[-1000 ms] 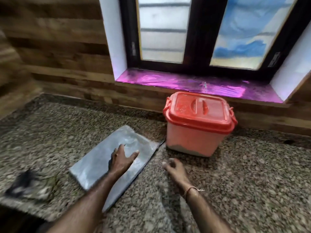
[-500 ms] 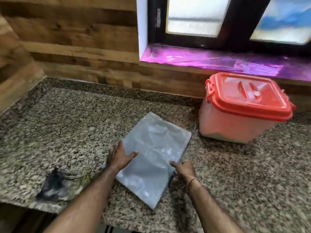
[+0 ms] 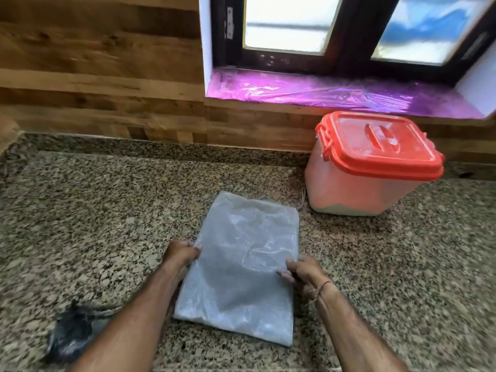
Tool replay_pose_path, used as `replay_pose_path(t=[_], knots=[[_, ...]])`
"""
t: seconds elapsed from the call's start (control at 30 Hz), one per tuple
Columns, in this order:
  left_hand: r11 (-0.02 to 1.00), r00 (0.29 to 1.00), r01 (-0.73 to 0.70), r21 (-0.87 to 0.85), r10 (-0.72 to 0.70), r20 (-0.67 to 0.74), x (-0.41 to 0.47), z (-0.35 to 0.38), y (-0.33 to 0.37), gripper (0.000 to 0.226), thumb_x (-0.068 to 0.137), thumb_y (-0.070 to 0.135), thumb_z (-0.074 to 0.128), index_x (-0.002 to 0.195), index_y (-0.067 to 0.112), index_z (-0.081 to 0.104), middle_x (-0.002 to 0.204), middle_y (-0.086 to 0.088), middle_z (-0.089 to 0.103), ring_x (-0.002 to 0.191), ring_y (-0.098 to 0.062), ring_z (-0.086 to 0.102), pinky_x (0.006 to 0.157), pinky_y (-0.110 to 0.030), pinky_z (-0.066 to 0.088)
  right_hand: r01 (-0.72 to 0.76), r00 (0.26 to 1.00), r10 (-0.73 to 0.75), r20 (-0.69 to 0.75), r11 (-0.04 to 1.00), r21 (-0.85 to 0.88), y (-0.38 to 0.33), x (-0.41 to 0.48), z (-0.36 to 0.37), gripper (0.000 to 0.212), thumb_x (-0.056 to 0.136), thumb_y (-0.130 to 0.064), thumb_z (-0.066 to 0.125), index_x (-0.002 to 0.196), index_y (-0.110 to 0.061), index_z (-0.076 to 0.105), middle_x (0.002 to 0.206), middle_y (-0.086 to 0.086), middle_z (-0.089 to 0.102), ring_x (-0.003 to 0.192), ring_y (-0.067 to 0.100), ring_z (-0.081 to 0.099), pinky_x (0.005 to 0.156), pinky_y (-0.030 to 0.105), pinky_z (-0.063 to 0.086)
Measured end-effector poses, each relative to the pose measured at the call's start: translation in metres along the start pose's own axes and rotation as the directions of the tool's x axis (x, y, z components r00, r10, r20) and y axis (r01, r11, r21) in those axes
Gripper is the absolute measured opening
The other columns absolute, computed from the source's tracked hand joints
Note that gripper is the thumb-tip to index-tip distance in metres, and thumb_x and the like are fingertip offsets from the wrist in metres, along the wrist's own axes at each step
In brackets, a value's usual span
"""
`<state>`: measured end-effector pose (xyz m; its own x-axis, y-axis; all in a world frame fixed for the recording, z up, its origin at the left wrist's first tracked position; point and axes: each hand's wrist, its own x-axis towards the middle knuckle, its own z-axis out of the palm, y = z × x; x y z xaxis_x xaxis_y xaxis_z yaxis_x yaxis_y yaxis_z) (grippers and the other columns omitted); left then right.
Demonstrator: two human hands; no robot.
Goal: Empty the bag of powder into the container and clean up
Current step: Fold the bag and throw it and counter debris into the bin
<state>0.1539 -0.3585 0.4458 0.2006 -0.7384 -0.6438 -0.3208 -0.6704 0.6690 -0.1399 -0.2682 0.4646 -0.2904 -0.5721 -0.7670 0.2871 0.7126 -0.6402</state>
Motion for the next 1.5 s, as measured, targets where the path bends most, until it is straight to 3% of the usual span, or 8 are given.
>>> replay_pose_path(t=[0.23, 0.53, 0.77, 0.93, 1.07, 1.23, 1.3, 1.5], knots=[[0.961, 0.990, 0.108, -0.253, -0.080, 0.116, -0.016, -0.003, 0.011, 0.042, 0.087, 0.043, 0.077, 0.097, 0.003, 0.068, 0.064, -0.014, 0.066, 0.036, -0.015, 0.054, 0.036, -0.018, 0.043, 0.047, 0.999, -0.044, -0.020, 0.985, 0.164, -0.018, -0.001, -0.002, 0.035, 0.098, -0.031, 0.065, 0.107, 0.003, 0.060, 0.106, 0.031, 0.068, 0.068, 0.030, 0.076, 0.048, 0.028, 0.062], [0.827, 0.919, -0.393, -0.403, 0.373, -0.132, -0.050, -0.028, 0.059, 0.036, 0.087, 0.014, 0.071, 0.060, 0.015, 0.047, 0.070, -0.005, 0.059, 0.079, -0.019, 0.054, 0.070, -0.035, 0.045, 0.393, 0.918, -0.378, -0.120, 0.909, 0.137, -0.078, -0.015, 0.017, 0.025, 0.089, -0.024, 0.077, 0.084, -0.002, 0.066, 0.097, 0.017, 0.071, 0.085, 0.023, 0.069, 0.069, 0.033, 0.064], [0.970, 0.978, -0.204, -0.136, 0.207, 0.015, -0.063, -0.018, -0.007, 0.049, 0.076, -0.015, 0.060, 0.113, 0.013, 0.044, 0.110, -0.014, 0.061, 0.100, -0.031, 0.064, 0.067, -0.043, 0.061, 0.272, 0.939, -0.290, -0.186, 0.955, -0.115, -0.025, -0.023, 0.009, 0.020, 0.077, -0.023, 0.085, 0.082, -0.009, 0.072, 0.080, 0.010, 0.072, 0.065, 0.022, 0.063, 0.055, 0.026, 0.050], [0.975, 0.983, -0.181, 0.130, 0.176, 0.047, -0.076, 0.008, -0.041, 0.078, 0.074, -0.018, 0.058, 0.127, 0.034, 0.035, 0.120, -0.008, 0.056, 0.087, -0.023, 0.065, 0.051, -0.033, 0.061, 0.126, 0.987, -0.067, -0.143, 0.881, 0.455, 0.025, -0.015, 0.031, 0.016, 0.088, -0.004, 0.074, 0.098, -0.006, 0.062, 0.102, 0.019, 0.071, 0.089, 0.031, 0.071, 0.068, 0.041, 0.064], [0.984, 0.982, -0.105, 0.143, 0.079, 0.174, -0.079, 0.024, -0.041, 0.063, 0.079, -0.002, 0.074, 0.122, 0.025, 0.037, 0.121, -0.008, 0.057, 0.080, -0.022, 0.066, 0.049, -0.028, 0.053, -0.032, 0.999, 0.018, 0.038, 0.917, 0.398, 0.050, -0.028, 0.063, 0.015, 0.097, -0.015, 0.066, 0.111, -0.012, 0.063, 0.106, 0.014, 0.072, 0.094, 0.031, 0.068, 0.074, 0.045, 0.060], [0.651, 0.875, -0.334, 0.681, 0.483, -0.033, -0.071, 0.018, -0.028, 0.063, 0.085, 0.048, 0.074, 0.135, 0.025, 0.044, 0.134, -0.005, 0.045, 0.110, -0.019, 0.048, 0.083, -0.033, 0.046, 0.097, 0.982, -0.079, -0.170, 0.990, 0.100, 0.048, -0.021, 0.055, 0.025, 0.094, -0.007, 0.069, 0.115, 0.004, 0.066, 0.117, 0.019, 0.071, 0.093, 0.031, 0.067, 0.081, 0.037, 0.062], [0.624, 0.854, -0.426, 0.655, 0.516, 0.064, -0.063, 0.024, -0.021, 0.060, 0.094, 0.051, 0.062, 0.144, 0.026, 0.043, 0.141, -0.003, 0.049, 0.124, -0.022, 0.048, 0.102, -0.044, 0.039, 0.097, 0.986, -0.096, -0.135, 0.995, 0.007, 0.043, -0.028, 0.046, 0.023, 0.095, -0.004, 0.067, 0.116, 0.007, 0.066, 0.111, 0.014, 0.069, 0.087, 0.028, 0.065, 0.054, 0.018, 0.057], [0.825, 0.923, -0.347, 0.447, 0.385, 0.006, -0.064, 0.039, -0.030, 0.016, 0.098, 0.042, 0.061, 0.094, 0.027, 0.060, 0.100, 0.002, 0.070, 0.085, -0.021, 0.065, 0.076, -0.035, 0.055, -0.010, 0.994, 0.005, -0.105, 0.999, -0.044, 0.044, -0.031, 0.031, 0.011, 0.096, -0.005, 0.067, 0.105, 0.001, 0.067, 0.095, 0.016, 0.072, 0.066, 0.022, 0.063, 0.048, 0.027, 0.055]])
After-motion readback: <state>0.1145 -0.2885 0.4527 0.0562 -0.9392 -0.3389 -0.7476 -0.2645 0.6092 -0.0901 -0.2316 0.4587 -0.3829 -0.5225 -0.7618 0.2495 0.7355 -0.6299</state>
